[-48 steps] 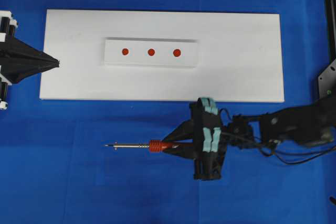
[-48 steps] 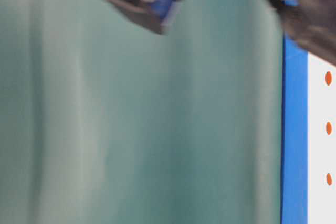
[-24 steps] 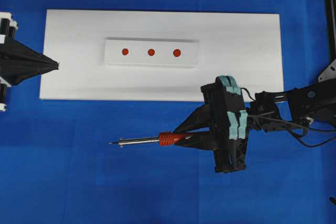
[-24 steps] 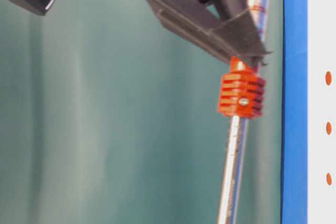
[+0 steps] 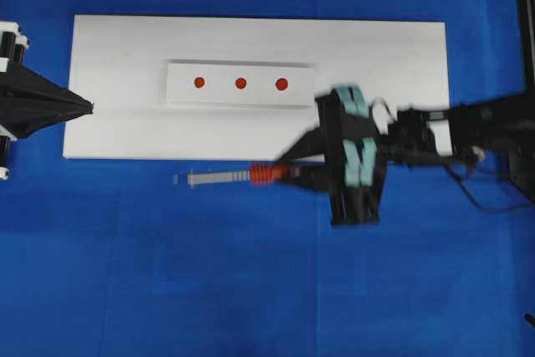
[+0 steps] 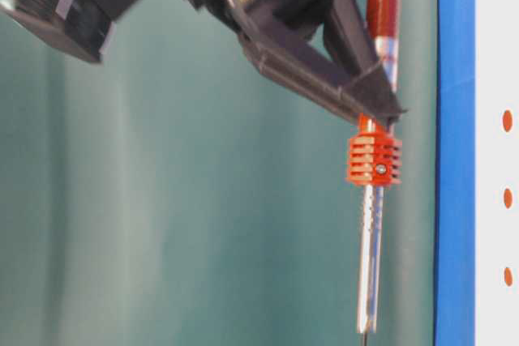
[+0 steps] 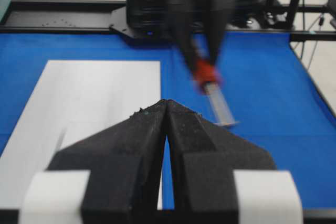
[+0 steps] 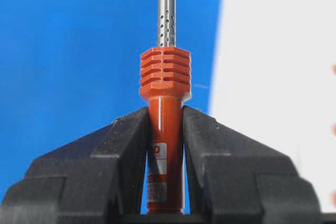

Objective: Touch the tip of the soldering iron to the mark.
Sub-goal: 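Lift the iron and carry it above the red-dotted strip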

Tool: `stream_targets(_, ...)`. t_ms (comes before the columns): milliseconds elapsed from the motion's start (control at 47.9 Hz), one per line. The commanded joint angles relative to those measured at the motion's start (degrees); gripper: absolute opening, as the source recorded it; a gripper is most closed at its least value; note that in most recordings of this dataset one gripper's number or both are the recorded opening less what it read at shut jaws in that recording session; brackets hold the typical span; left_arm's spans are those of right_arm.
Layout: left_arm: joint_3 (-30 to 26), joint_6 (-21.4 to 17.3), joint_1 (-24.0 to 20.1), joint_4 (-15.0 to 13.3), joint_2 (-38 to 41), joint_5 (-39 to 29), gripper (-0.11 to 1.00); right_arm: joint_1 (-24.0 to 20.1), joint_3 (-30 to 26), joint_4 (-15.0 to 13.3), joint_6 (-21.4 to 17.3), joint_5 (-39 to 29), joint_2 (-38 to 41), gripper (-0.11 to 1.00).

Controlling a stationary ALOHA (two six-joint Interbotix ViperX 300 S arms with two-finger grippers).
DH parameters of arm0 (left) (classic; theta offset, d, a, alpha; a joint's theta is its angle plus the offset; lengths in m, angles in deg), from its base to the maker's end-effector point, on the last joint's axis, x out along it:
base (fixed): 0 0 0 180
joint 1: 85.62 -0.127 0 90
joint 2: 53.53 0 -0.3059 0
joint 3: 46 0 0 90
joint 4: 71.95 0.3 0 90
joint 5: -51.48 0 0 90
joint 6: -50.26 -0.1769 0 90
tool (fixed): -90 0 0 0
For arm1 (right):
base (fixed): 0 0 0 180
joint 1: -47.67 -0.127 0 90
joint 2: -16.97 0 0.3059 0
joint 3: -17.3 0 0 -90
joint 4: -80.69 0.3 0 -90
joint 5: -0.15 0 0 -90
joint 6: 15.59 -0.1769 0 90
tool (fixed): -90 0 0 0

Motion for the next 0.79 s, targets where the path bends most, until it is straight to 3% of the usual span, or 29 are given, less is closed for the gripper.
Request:
stream_targets(0,-0.62,0.09,0.26,-0.09,0.26,0.53,0.00,3.69,-2.11,-1.85,1.23,-1.41,-1.23,0.06)
stream_targets(188,-0.62,0.09,0.35,-0.09,0.26,0.53,0.00,11.16,-3.08,-5.36,4.31,-4.04,-1.23,0.06)
stream_targets(397,-0.62,0.00,0.35,-0.09,0.26,0.62,0.00,17.05,-4.13,-7.47,6.42,-5.27,-1.05,0.06)
stream_targets(773,-0.53,0.00,0.35,-0.09,0.26,0.62,0.00,19.07,-5.80,-8.26,7.21,-10.72,0.18,0.06)
